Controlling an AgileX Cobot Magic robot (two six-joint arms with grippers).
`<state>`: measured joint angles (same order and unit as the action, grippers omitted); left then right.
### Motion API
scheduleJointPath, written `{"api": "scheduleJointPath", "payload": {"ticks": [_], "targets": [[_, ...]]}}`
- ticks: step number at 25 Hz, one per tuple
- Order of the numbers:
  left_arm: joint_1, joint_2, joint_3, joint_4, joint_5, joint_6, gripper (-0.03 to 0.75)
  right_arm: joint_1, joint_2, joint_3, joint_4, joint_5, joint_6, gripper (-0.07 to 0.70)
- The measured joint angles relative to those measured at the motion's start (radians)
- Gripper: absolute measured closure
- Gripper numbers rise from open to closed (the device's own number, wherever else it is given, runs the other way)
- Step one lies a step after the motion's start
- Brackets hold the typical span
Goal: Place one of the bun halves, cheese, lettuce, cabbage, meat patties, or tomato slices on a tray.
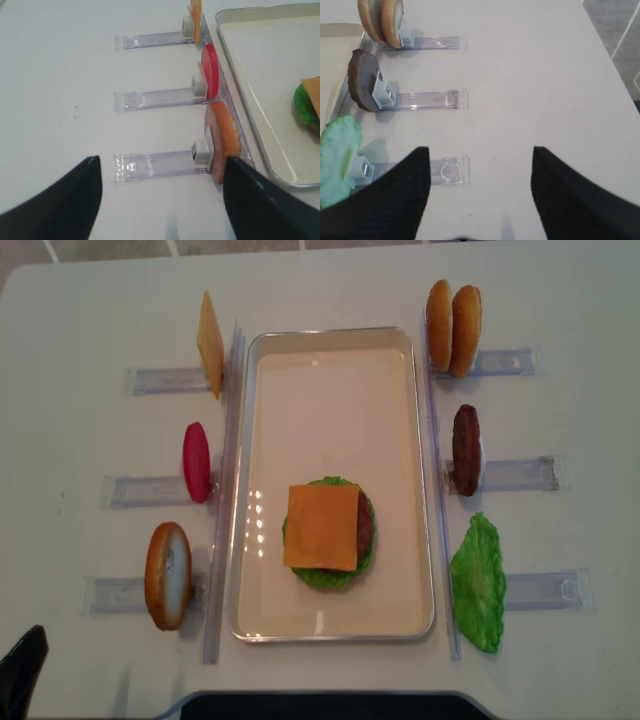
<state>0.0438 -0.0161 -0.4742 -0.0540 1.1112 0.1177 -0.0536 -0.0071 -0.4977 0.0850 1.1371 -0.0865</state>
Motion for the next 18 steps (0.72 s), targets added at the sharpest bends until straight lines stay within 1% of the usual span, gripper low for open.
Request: {"api": "scheduleJointPath", "payload": {"ticks": [8, 12, 18], "targets": [[0.000, 0.000, 0.000, 0.013, 0.000, -0.042, 0.141, 0.000, 0.000, 0.000, 0.000, 0.000, 0.000, 0.183], [0.000, 0.000, 0.001, -0.019, 0.000, -0.046, 0.141, 0.000, 0.000, 0.000, 0.000, 0.000, 0.000, 0.183], [0.000, 0.000, 0.001, -0.031, 0.000, -0.047, 0.141, 0.000, 0.000, 0.000, 0.000, 0.000, 0.000, 0.183]]}}
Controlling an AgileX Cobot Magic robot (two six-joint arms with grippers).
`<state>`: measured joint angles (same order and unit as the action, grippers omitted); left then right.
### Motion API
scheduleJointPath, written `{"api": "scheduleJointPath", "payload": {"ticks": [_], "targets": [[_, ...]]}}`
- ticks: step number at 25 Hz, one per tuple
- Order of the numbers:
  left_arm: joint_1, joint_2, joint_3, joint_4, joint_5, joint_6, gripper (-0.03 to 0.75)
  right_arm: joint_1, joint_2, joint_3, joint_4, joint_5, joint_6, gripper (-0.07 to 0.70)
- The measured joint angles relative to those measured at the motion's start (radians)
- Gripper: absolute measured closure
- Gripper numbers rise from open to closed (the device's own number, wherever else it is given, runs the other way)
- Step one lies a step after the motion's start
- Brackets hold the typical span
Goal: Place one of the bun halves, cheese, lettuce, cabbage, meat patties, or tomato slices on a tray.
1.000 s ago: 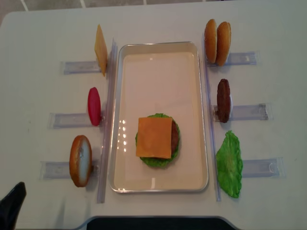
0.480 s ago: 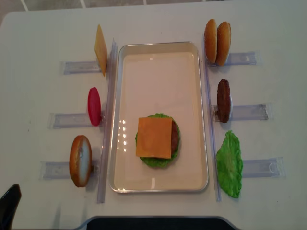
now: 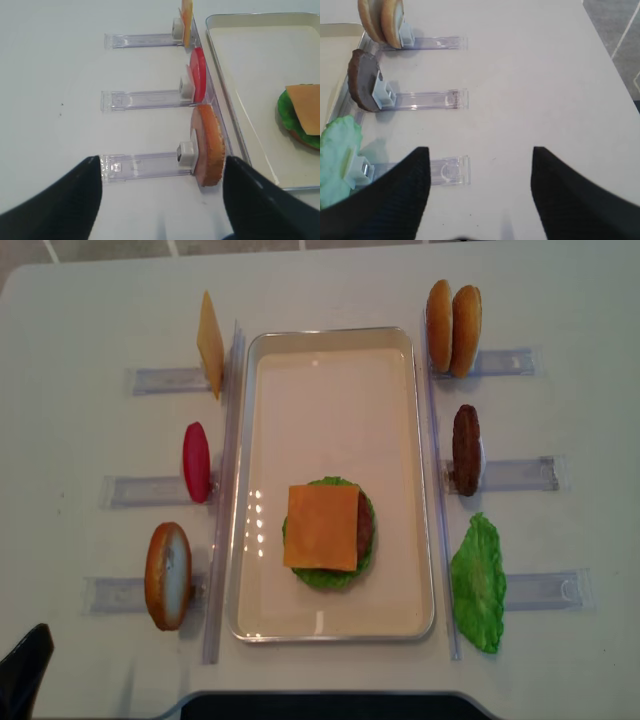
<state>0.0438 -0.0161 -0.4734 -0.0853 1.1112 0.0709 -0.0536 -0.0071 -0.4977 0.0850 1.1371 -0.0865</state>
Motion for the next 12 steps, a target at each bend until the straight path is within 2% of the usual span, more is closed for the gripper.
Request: {"api": "scheduleJointPath", "payload": {"ticks": [12], "targets": [[0.000, 0.000, 0.000, -0.001, 0.000, 0.000, 0.141, 0.000, 0.000, 0.000, 0.000, 0.000, 0.000, 0.183]]}}
